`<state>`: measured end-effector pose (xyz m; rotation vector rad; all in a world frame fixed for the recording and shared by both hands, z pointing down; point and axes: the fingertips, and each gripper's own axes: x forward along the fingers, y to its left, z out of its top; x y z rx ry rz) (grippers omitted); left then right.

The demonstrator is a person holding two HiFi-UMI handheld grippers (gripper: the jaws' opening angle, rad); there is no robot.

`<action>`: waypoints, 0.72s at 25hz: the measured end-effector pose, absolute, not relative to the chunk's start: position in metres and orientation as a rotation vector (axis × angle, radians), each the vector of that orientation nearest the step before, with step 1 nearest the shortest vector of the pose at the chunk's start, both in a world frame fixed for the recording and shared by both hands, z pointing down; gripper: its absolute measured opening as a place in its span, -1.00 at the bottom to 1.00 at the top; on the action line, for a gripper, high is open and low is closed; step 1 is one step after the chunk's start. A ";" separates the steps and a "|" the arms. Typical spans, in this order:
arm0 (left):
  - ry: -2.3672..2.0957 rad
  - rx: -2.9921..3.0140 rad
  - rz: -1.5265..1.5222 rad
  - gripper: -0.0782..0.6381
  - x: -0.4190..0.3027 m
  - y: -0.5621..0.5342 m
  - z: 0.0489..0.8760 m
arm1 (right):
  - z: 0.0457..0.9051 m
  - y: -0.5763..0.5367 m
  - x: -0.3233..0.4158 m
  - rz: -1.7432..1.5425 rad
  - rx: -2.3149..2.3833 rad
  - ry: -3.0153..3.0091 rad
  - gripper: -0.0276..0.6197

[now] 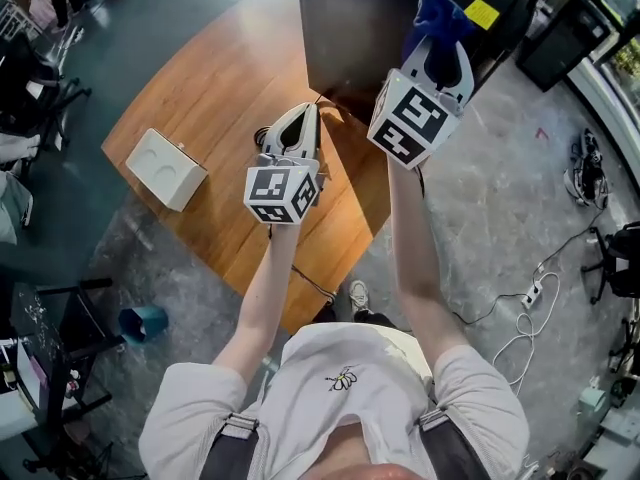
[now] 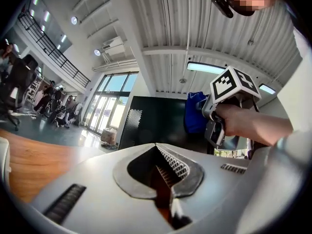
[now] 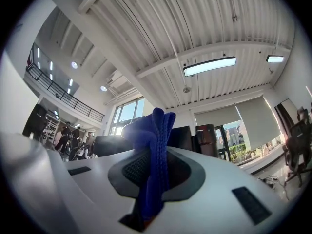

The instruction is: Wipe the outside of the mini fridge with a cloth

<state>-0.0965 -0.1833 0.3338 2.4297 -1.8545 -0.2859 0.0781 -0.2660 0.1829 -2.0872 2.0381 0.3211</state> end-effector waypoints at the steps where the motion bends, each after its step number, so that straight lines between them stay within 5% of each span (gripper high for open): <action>1: -1.843 2.432 -0.293 -0.77 -0.091 -0.183 0.334 | 0.183 -0.263 0.085 0.337 -2.095 2.037 -0.73; 18: -1.710 2.568 -0.299 -0.77 -0.010 -0.190 0.310 | 0.185 -0.225 0.169 0.381 -2.158 1.984 -0.73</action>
